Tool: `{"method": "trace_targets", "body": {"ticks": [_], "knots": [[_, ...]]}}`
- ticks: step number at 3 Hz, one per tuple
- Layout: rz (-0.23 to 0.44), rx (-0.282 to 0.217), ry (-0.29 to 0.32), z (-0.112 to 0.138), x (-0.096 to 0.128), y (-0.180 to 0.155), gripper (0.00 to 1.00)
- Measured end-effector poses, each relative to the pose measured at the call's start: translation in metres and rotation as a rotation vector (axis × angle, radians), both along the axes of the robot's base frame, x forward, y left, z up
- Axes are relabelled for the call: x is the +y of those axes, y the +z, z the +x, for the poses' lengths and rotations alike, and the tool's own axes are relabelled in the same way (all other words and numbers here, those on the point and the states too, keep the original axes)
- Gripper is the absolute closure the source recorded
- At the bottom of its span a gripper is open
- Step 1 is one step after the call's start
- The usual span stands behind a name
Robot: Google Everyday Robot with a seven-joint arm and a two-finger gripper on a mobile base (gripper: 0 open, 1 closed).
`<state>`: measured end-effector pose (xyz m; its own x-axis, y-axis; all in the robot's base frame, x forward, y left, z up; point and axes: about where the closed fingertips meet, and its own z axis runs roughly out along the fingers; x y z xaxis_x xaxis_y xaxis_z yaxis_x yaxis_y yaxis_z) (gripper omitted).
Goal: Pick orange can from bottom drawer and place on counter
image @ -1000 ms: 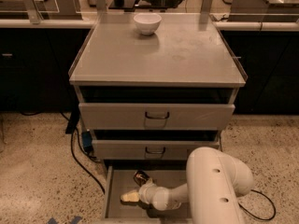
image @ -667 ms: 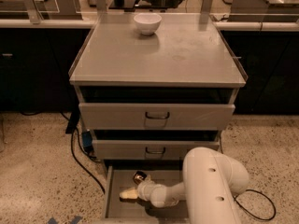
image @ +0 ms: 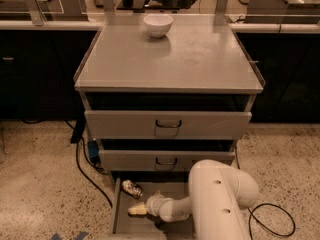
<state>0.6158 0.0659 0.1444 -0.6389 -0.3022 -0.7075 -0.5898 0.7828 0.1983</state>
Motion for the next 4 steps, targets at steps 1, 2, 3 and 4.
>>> {"method": "trace_targets", "body": {"ticks": [1, 2, 3, 4], "knots": [[0.018, -0.007, 0.011, 0.001, 0.003, 0.003, 0.0], [0.075, -0.032, 0.038, 0.012, 0.022, 0.017, 0.0], [0.121, -0.057, 0.113, 0.016, 0.062, 0.035, 0.0], [0.126, -0.072, 0.144, 0.014, 0.074, 0.04, 0.0]]}}
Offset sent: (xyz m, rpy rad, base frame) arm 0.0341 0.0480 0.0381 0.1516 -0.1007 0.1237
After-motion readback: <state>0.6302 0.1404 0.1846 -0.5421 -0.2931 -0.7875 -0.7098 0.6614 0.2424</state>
